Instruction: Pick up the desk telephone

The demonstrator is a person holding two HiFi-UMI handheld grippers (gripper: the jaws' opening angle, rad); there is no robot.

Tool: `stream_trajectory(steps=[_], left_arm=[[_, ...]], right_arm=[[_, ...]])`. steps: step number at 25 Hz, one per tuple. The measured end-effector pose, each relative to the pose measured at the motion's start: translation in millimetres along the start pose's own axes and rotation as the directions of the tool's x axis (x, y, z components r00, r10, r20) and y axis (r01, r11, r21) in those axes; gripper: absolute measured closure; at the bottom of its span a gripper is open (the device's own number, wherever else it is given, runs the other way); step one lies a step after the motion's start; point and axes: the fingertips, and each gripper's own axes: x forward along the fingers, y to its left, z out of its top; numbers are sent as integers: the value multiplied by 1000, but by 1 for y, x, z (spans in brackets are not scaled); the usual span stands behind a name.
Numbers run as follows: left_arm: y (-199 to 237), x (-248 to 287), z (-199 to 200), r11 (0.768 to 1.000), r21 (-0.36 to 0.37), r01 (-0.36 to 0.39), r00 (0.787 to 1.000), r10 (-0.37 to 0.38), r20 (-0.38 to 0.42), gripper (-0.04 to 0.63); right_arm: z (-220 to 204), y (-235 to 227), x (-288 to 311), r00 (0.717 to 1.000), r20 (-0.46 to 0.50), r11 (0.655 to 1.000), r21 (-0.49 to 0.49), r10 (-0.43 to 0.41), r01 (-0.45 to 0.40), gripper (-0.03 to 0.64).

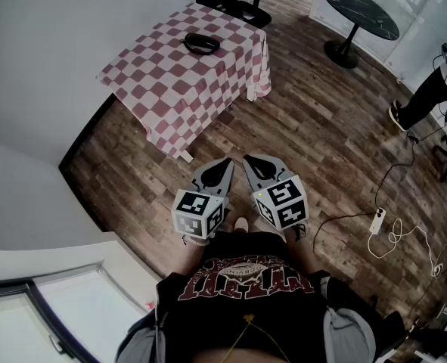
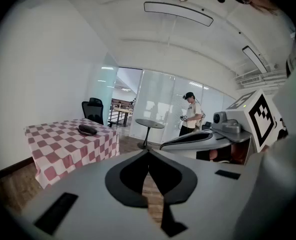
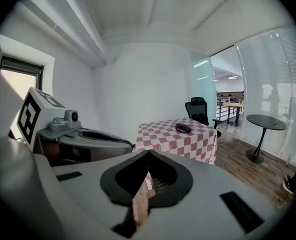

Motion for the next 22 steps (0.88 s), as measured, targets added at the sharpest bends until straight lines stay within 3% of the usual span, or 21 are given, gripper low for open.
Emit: stream_trajectory(steps=[12, 22], left_arm=[[4, 11, 1, 1000, -8, 24, 1000, -24, -9, 588], [35, 35, 10, 999, -19, 30, 999, -31, -24, 588]], right_arm=[[2, -6, 4, 1000, 28, 999, 42, 12, -13, 598], [16, -23, 36, 1000, 13, 999, 31, 8, -8, 598]])
